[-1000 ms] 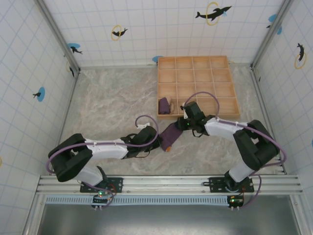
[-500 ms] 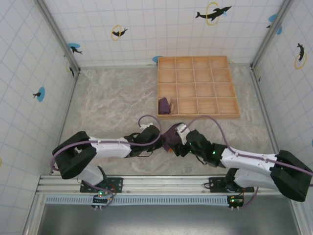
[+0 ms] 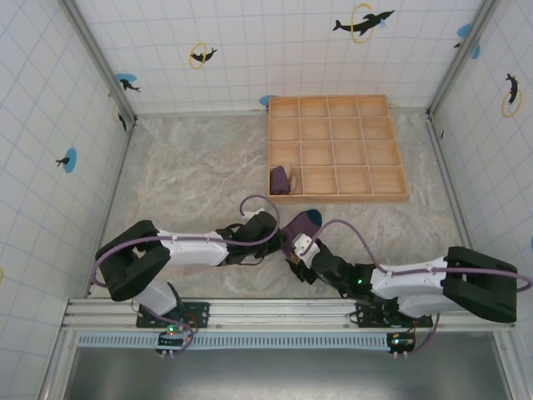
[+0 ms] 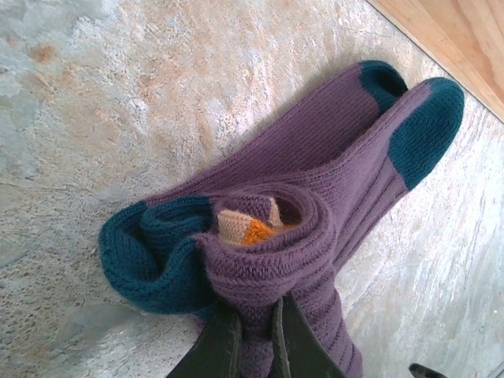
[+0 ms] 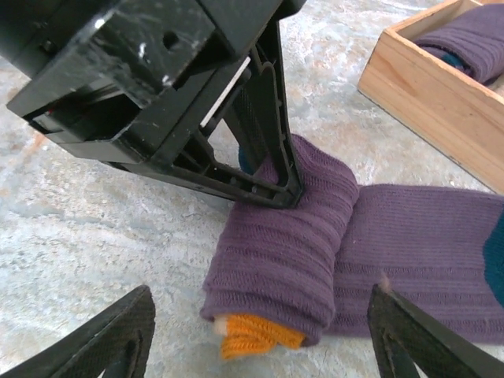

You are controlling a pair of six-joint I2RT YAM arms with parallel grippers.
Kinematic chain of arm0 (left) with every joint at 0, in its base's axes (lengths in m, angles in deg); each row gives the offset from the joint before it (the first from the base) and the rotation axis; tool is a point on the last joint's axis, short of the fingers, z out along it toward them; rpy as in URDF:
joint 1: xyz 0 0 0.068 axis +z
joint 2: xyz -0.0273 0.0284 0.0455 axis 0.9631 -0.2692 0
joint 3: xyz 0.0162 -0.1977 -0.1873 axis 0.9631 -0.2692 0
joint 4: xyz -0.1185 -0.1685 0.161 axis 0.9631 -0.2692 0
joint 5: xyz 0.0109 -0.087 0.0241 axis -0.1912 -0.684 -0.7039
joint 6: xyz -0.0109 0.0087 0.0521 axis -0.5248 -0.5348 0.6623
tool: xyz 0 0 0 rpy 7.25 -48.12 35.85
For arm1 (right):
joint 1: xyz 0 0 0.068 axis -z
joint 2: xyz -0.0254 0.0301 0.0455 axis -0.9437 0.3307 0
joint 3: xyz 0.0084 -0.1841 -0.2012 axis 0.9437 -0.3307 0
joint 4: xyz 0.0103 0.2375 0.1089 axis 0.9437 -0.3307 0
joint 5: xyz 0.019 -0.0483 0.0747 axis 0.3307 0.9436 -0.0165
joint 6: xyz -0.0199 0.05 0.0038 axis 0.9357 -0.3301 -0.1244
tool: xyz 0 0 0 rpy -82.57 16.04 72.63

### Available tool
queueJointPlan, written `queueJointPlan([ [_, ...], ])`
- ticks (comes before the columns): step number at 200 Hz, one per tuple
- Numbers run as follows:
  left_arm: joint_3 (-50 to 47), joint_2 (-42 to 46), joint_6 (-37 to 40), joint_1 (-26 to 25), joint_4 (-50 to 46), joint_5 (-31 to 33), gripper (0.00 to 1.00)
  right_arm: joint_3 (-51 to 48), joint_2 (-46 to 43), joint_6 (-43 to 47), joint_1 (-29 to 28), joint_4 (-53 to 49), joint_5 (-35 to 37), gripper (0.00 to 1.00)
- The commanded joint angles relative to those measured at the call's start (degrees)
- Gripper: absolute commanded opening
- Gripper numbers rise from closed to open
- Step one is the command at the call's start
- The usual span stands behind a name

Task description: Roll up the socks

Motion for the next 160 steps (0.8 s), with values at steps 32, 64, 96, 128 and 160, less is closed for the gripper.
queueJointPlan([
  [32, 0.8, -1.23, -1.48, -0.56, -4.3, -0.55, 0.0, 3.03, 9.81, 5.03, -0.24, 10.63, 4.29, 0.69],
  [64, 1.1, -1.42, -1.29, -0.57, -4.48, -0.68, 0.0, 4.03, 13.88, 5.39, -0.1, 13.44, 5.19, 0.66],
  [96, 1.06, -1.36, -1.31, -0.62, -4.57, -0.8, 0.0, 4.86, 16.02, 5.7, 0.67, 13.84, 5.01, 0.62],
  [128, 1.27, -1.25, -1.18, -0.59, -5.05, -0.82, 0.0, 5.07, 16.78, 5.23, 1.1, 12.95, 4.26, 0.51],
  [160, 2.23, -1.36, -0.85, -0.62, -6.01, -0.9, 0.0, 4.65, 16.52, 3.37, 1.21, 11.85, 3.4, 0.36],
])
